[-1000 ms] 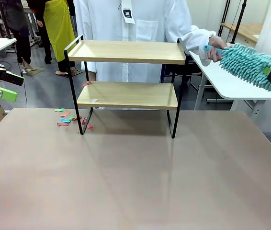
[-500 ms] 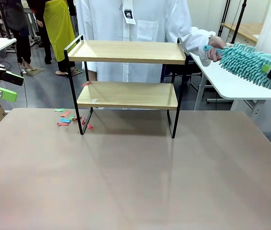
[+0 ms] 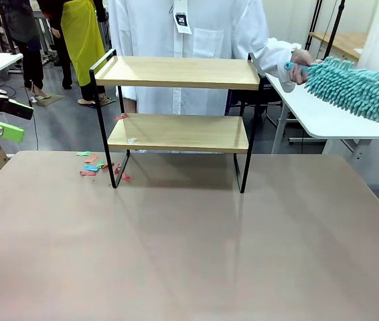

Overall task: Clean the shelf.
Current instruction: Hand the Duster back to the human.

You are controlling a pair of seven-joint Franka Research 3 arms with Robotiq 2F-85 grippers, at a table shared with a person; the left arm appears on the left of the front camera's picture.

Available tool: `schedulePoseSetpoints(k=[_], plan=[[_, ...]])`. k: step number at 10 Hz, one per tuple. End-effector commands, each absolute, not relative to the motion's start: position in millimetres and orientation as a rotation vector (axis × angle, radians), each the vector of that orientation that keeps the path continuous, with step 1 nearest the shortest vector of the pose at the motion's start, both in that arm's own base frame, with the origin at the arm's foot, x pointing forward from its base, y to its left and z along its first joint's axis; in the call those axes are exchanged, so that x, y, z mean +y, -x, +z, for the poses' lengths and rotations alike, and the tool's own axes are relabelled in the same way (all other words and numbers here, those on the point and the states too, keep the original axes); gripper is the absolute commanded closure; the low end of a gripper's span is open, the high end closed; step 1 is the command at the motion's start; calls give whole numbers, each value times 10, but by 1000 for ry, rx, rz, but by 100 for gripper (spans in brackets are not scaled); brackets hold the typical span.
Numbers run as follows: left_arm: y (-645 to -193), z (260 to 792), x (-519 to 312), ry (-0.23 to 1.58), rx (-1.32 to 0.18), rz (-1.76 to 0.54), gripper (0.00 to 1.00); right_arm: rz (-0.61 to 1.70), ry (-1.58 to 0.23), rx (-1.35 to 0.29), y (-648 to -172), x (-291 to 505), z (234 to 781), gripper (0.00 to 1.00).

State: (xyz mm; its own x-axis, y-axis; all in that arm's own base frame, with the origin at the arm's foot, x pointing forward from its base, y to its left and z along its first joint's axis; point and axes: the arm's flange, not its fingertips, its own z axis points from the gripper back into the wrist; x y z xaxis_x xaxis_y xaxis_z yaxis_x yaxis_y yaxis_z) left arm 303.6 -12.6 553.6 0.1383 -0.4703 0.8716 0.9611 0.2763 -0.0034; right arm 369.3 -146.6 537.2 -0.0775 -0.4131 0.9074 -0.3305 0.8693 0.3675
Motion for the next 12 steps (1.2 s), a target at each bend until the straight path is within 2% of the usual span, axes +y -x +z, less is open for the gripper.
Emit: schedulePoseSetpoints(k=[1, 4, 6, 12], plan=[[-3062, 5537, -147, 694, -926, -1170, 0, -218, -692, -1723, -3672, -1839, 5672, 0], [-3062, 5537, -147, 694, -926, -1170, 0, -385, -774, -1777, -3535, -2359, 5851, 0], [-3062, 5537, -147, 694, -926, -1170, 0, -349, -725, -1774, -3476, -2294, 5882, 0], [-3062, 5537, -147, 694, -926, -1170, 0, -349, -725, -1774, -3476, -2294, 5882, 0]])
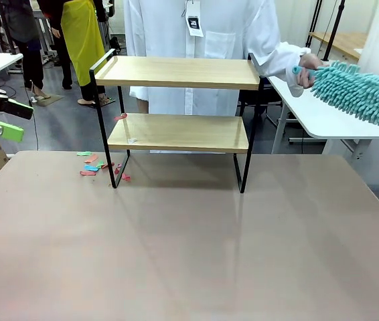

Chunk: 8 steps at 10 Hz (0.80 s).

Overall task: Clean the shelf.
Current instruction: Hand the Duster back to the human.

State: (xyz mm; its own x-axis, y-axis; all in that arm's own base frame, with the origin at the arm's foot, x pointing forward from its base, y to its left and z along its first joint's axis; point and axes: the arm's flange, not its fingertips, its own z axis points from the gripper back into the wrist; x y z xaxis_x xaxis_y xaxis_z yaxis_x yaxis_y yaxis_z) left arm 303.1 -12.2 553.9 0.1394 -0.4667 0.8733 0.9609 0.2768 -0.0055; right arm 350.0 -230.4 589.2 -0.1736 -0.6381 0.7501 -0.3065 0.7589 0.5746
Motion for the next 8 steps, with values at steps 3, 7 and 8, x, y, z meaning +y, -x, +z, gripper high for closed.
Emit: schedulePoseSetpoints(k=[3, 7, 8], plan=[[-3062, 5537, -147, 694, -926, -1170, 0, -349, -725, -1774, -3476, -2294, 5882, 0], [-3062, 5537, -147, 694, -926, -1170, 0, -349, -725, -1774, -3476, -2294, 5882, 0], [-3062, 5537, -147, 694, -926, -1170, 0, -349, -725, -1774, -3476, -2294, 5882, 0]])
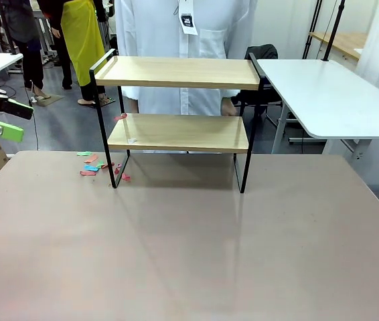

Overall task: Clean the shelf.
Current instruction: Hand the Duster back to the human.

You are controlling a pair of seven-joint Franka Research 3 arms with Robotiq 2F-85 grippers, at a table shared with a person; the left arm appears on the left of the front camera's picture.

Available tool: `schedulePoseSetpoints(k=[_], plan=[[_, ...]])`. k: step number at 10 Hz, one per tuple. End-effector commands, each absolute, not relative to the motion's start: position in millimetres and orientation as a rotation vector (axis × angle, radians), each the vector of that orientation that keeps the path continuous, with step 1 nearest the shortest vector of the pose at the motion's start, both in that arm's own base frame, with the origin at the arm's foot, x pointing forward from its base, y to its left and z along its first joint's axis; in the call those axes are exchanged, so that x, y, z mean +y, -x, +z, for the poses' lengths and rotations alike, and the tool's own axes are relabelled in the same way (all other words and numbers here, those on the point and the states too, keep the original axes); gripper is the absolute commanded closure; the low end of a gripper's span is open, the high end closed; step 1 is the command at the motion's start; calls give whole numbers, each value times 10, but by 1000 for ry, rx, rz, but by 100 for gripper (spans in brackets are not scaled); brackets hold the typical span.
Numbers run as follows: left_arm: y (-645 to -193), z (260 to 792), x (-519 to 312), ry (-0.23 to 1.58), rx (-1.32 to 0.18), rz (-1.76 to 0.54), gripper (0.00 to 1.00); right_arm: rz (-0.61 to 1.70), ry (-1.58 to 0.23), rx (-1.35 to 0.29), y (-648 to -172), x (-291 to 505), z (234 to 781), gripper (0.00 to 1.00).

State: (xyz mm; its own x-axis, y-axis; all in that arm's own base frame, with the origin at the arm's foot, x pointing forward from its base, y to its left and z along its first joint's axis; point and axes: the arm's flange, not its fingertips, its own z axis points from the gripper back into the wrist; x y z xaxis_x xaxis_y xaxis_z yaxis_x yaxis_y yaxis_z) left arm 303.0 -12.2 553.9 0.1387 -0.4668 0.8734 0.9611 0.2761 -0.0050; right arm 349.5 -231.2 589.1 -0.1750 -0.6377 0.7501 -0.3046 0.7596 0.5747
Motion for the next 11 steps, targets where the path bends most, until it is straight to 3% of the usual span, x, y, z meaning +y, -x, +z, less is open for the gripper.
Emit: schedulePoseSetpoints(k=[1, 11], plan=[[-3062, 5537, -147, 694, -926, -1170, 0, -349, -725, -1774, -3476, -2294, 5882, 0], [-3062, 5537, -147, 694, -926, -1170, 0, -349, -725, -1774, -3476, -2294, 5882, 0]])
